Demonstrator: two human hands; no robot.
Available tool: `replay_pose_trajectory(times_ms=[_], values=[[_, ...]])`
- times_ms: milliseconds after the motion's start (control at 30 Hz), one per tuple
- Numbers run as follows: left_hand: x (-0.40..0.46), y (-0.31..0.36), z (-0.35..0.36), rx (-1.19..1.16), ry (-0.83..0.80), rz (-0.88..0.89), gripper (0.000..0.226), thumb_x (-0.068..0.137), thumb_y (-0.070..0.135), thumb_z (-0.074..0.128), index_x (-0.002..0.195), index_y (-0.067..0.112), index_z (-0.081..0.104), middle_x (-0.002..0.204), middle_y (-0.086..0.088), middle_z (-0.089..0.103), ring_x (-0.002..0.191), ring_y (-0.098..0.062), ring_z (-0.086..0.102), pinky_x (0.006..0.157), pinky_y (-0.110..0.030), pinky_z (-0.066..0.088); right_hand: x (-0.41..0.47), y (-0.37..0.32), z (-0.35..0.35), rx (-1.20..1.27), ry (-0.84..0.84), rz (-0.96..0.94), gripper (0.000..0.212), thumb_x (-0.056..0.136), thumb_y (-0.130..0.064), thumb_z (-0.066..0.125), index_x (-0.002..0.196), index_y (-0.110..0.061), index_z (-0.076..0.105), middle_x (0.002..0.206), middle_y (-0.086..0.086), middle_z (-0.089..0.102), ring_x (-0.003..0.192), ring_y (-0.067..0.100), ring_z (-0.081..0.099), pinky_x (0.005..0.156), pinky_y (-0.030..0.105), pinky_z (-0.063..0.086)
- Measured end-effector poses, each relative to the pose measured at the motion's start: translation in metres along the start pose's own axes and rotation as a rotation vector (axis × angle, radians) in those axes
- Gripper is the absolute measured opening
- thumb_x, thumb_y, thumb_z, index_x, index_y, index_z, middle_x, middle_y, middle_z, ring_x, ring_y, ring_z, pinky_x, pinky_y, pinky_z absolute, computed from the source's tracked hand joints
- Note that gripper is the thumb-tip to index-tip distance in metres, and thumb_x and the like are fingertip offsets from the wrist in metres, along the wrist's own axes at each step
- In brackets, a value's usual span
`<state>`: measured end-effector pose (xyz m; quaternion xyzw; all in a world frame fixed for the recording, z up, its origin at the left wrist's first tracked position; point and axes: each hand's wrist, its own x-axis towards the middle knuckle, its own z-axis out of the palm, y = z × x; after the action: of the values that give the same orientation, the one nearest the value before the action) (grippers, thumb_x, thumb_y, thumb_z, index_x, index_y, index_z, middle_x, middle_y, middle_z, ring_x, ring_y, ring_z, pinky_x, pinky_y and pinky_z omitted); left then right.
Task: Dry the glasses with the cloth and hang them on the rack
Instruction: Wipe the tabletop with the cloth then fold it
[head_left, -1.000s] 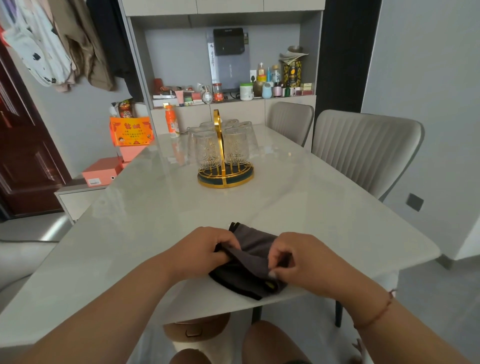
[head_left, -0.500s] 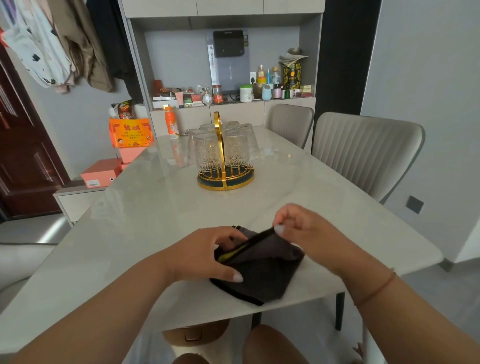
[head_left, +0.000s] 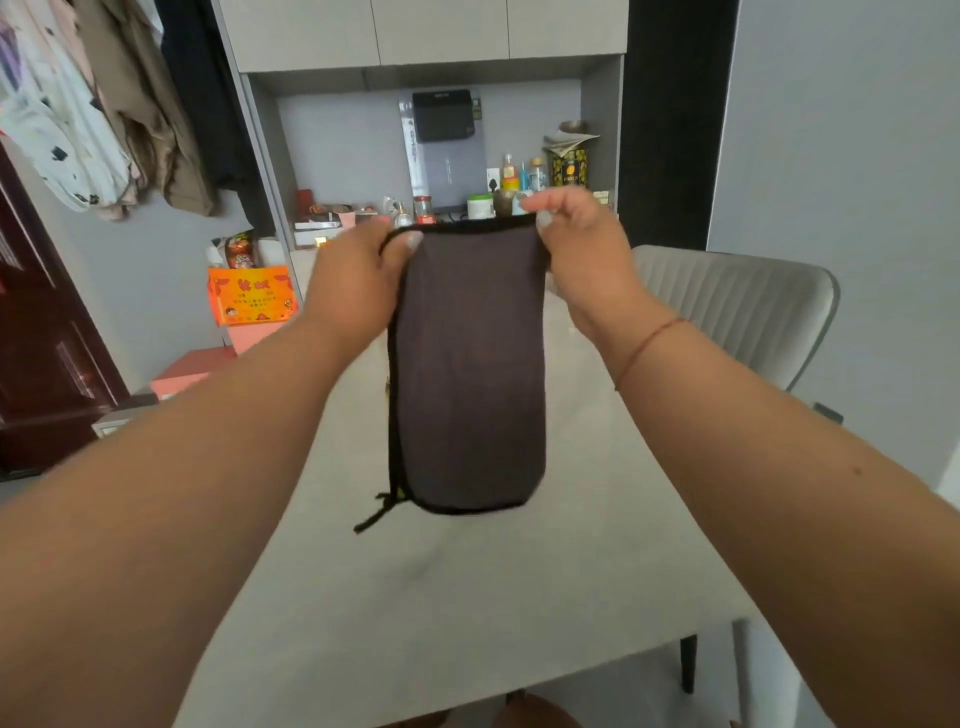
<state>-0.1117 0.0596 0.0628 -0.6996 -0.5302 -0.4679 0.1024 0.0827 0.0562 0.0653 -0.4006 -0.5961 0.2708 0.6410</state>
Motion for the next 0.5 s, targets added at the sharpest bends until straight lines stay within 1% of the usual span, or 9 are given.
replay_pose_trajectory(times_ms=[67,133,200,233,300,367,433,467,500], values=[[0.017,0.007,-0.014,-0.057,0.059,0.057,0.029,0.101,0.03,0.048,0.079,0.012,0.052,0.071,-0.002,0.049,0.071,-0.02,0.045,0.06,-0.03,0.025,0.008,-0.018,-0.001,0.067,0.019,-0.05,0.027,0.097,0.0,0.04,0.103,-0.013,0.062,0.093,-0.001,0.063,0.082,0.009,0.061,0.072,0.022,0.057],[0.017,0.012,-0.026,-0.116,0.051,0.106,0.034,0.101,0.028,0.049,0.068,0.02,0.045,0.063,0.006,0.04,0.06,-0.01,0.039,0.054,-0.024,0.029,0.007,-0.028,-0.006,0.054,0.006,-0.079,0.027,0.096,-0.002,0.041,0.101,-0.016,0.064,0.098,-0.004,0.063,0.095,0.015,0.063,0.086,0.036,0.057],[0.003,0.011,-0.033,-0.203,-0.024,0.1,0.037,0.1,0.025,0.052,0.063,0.025,0.045,0.061,0.007,0.038,0.054,-0.002,0.037,0.051,-0.015,0.028,-0.003,-0.027,-0.014,0.034,-0.056,-0.065,0.027,0.096,-0.004,0.043,0.093,-0.021,0.064,0.095,-0.004,0.063,0.095,0.019,0.063,0.089,0.039,0.055],[-0.009,0.008,-0.033,-0.24,-0.081,0.072,0.038,0.099,0.023,0.054,0.062,0.024,0.047,0.06,0.005,0.038,0.051,-0.002,0.036,0.05,-0.015,0.029,-0.011,-0.024,-0.019,0.031,-0.112,-0.04,0.029,0.096,-0.004,0.043,0.089,-0.022,0.064,0.094,-0.001,0.063,0.091,0.021,0.062,0.086,0.038,0.054],[-0.039,-0.005,-0.031,-0.276,-0.245,-0.02,0.035,0.096,0.02,0.06,0.061,0.016,0.054,0.058,0.002,0.043,0.051,-0.001,0.036,0.051,-0.019,0.032,-0.03,-0.01,-0.03,0.031,-0.286,0.05,0.031,0.096,0.0,0.044,0.084,-0.021,0.064,0.094,0.007,0.062,0.088,0.023,0.057,0.082,0.038,0.051],[-0.076,-0.017,-0.025,-0.309,-0.449,-0.124,0.03,0.091,0.019,0.066,0.06,0.017,0.065,0.054,0.007,0.053,0.05,0.0,0.042,0.05,-0.018,0.035,-0.05,0.011,-0.043,-0.004,-0.548,0.191,0.028,0.094,0.003,0.046,0.085,-0.016,0.063,0.094,0.012,0.059,0.088,0.026,0.055,0.083,0.038,0.049],[-0.11,-0.023,-0.019,-0.347,-0.661,-0.221,0.019,0.079,0.028,0.074,0.06,0.027,0.071,0.053,0.009,0.059,0.05,0.001,0.047,0.051,-0.015,0.038,-0.067,0.035,-0.053,-0.147,-0.843,0.315,0.025,0.093,0.002,0.05,0.088,-0.017,0.065,0.086,0.007,0.058,0.079,0.022,0.053,0.078,0.034,0.047],[-0.124,-0.024,-0.016,-0.347,-0.771,-0.259,0.014,0.071,0.038,0.076,0.061,0.03,0.071,0.053,0.01,0.059,0.05,0.001,0.047,0.052,-0.015,0.038,-0.074,0.045,-0.057,-0.205,-0.958,0.377,0.024,0.094,0.0,0.051,0.088,-0.019,0.066,0.078,0.001,0.058,0.071,0.016,0.053,0.073,0.029,0.049],[-0.135,-0.023,-0.013,-0.342,-0.876,-0.281,0.015,0.066,0.043,0.076,0.06,0.03,0.071,0.053,0.011,0.058,0.05,0.002,0.046,0.052,-0.014,0.037,-0.08,0.054,-0.058,-0.229,-1.035,0.445,0.023,0.094,-0.002,0.052,0.089,-0.02,0.065,0.069,-0.005,0.055,0.063,0.009,0.052,0.068,0.025,0.051]])
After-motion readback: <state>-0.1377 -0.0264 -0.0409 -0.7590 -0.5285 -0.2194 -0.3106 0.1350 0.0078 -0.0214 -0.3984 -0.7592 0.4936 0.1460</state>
